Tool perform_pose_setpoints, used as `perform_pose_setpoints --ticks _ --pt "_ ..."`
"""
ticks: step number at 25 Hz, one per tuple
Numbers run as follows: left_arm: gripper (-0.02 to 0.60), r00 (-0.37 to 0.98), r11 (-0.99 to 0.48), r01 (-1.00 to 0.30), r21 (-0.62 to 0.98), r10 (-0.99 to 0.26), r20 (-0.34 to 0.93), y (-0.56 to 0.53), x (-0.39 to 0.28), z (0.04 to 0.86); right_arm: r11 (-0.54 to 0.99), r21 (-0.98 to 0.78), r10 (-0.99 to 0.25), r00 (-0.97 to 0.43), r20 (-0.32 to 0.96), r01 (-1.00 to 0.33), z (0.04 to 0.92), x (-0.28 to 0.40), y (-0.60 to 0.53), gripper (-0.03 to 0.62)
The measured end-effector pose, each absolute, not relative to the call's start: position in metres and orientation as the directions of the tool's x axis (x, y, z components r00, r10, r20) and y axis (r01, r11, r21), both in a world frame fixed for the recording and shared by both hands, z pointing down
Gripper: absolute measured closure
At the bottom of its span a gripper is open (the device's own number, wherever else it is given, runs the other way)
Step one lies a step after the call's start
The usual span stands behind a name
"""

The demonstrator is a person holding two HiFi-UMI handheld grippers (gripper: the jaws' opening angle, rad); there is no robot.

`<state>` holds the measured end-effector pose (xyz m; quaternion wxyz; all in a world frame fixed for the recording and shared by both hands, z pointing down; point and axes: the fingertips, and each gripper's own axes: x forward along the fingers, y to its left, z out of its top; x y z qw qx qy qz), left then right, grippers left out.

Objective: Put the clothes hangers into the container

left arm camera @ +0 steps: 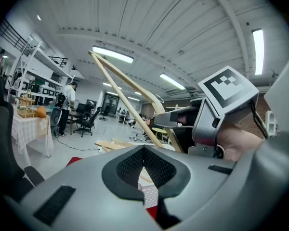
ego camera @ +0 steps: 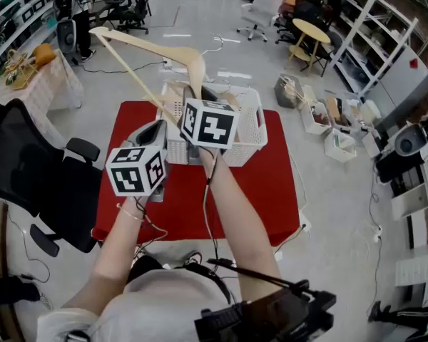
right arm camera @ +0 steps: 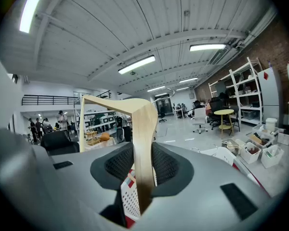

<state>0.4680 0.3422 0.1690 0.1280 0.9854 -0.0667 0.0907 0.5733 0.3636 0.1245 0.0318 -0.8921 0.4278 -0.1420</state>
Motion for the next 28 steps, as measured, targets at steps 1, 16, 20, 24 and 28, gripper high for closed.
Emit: perform_pose_setpoints --ticks 1,16,20,24,28 --pt "0.581 0.974 -0.958 -0.156 0.239 -0.109 0.196 0.348 0.472 0.169 -0.635 -0.184 -0.770 0.595 0.231 -0.750 0.127 0.580 0.371 0.477" --pt "0.581 0.979 -0.956 -0.102 0.274 -0.047 0.201 0.362 0.531 0.162 -0.678 -0.139 -0.727 0.630 0.273 -0.722 0.131 0.637 0.410 0.477" --pt "0.581 0.977 -0.955 -0.101 0.279 -0.043 0.207 0.349 0.538 0.166 -0.679 -0.112 -0.722 0.632 0.281 -0.726 0.132 0.649 0.412 0.477" --pt "0.581 0.969 -0.944 -0.137 0.301 -0.065 0.239 0.338 0.548 0.178 -0.663 -0.100 -0.729 0.609 0.312 -0.742 0.144 0.663 0.411 0.477" --pt "0.581 0.961 -0.932 -0.187 0.310 -0.108 0.255 0.339 0.563 0.184 -0.623 -0.076 -0.751 0.569 0.335 -0.778 0.155 0.682 0.410 0.477"
